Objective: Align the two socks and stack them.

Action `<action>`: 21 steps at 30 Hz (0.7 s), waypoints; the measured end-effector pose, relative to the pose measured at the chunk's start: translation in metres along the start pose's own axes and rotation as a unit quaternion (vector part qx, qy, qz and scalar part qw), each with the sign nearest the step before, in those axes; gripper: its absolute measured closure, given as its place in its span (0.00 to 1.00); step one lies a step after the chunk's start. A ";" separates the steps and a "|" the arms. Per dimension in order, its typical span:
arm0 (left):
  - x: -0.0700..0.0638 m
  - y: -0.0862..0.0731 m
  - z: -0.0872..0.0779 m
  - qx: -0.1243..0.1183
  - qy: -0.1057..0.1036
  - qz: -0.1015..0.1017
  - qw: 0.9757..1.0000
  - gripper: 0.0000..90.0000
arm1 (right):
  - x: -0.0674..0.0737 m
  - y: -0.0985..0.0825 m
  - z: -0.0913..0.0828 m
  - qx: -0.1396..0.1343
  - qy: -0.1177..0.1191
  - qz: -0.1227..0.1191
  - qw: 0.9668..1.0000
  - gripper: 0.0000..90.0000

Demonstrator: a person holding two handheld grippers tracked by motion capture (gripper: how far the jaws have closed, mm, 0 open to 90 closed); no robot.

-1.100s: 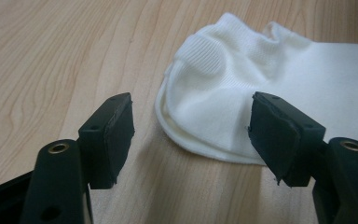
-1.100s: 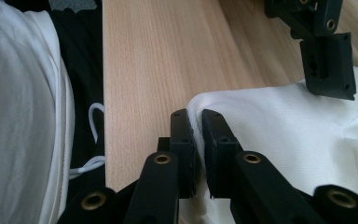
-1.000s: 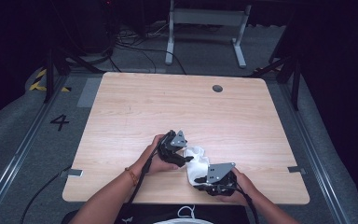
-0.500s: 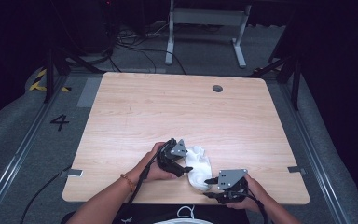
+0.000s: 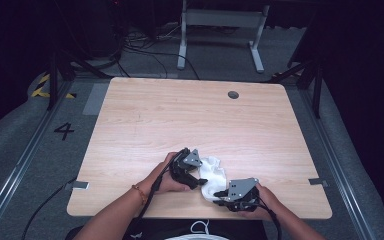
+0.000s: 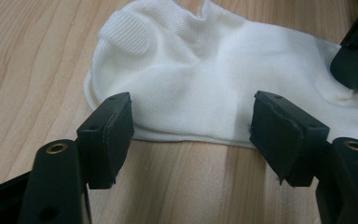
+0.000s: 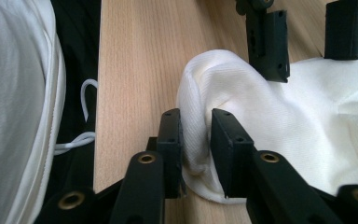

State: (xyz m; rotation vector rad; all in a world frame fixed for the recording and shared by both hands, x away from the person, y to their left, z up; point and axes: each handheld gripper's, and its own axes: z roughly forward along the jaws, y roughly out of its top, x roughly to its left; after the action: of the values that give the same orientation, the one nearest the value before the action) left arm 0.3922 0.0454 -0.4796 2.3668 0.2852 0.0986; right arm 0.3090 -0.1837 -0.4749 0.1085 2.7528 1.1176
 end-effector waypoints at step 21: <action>0.008 0.001 -0.003 -0.024 0.019 -0.028 0.999 0.31 | 0.009 0.005 -0.009 0.005 0.018 0.009 1.000 0.93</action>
State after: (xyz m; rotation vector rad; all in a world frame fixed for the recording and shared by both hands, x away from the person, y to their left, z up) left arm 0.3994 0.0484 -0.4767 2.3085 0.3643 0.1224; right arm 0.2986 -0.1855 -0.4662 0.1157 2.7936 1.1222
